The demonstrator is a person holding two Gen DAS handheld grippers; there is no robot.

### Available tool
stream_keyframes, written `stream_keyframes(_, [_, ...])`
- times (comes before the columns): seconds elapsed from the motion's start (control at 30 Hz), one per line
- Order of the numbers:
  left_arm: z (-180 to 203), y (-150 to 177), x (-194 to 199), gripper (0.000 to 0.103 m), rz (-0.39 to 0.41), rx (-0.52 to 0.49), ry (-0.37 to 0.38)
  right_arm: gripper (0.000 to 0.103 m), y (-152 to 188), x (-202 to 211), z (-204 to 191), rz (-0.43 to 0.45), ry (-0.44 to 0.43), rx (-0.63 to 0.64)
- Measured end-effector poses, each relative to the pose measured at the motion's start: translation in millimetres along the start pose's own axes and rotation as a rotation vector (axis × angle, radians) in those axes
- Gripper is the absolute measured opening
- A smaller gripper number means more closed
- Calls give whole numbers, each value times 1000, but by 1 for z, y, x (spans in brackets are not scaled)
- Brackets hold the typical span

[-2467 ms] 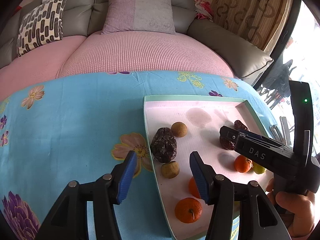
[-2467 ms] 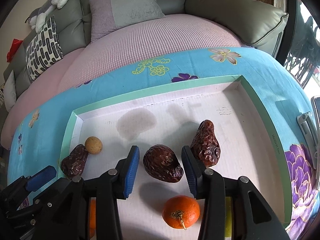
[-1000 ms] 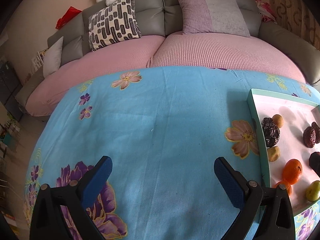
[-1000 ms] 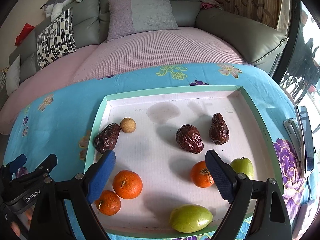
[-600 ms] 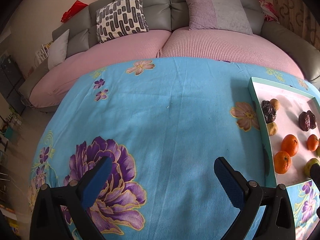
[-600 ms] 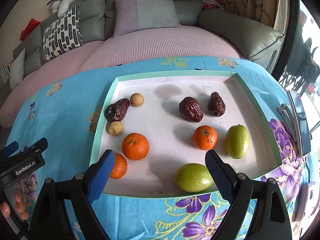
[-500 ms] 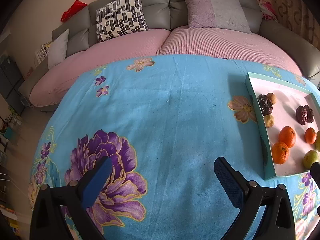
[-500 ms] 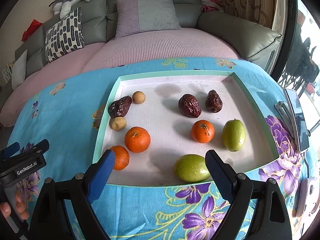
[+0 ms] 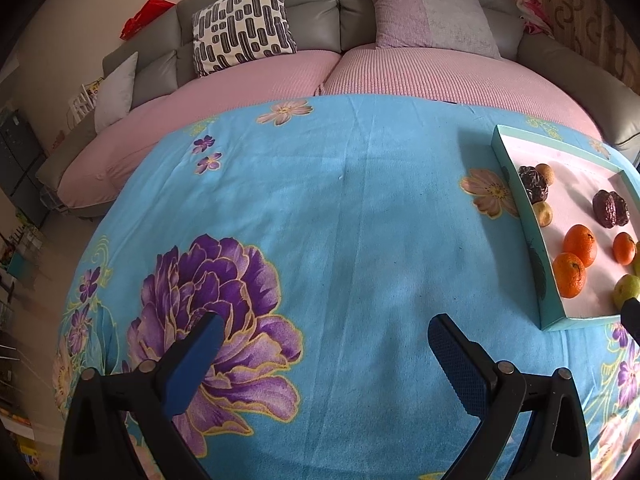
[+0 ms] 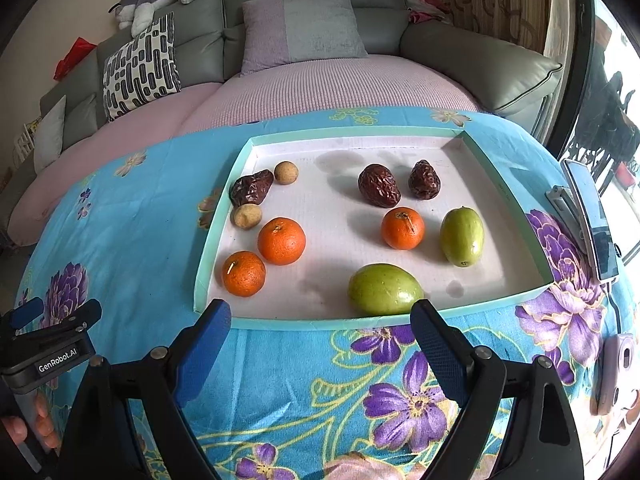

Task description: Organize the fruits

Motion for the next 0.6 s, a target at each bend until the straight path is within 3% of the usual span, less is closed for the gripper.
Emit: stream_keyframes(0.6, [-11,1,-16,103,-49,35,5,92,1,-12,-11,-37,20,44])
Point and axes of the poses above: each gripper's, at about its wrist camera, not at the fingertips, and x roughly against the way its jaws point, z to its right, y to its underside, the point moved 3 cm from there along -x, roughly the way its jaws point, and after that the axes turned 5 degrees about x, right-handed, at the moved point
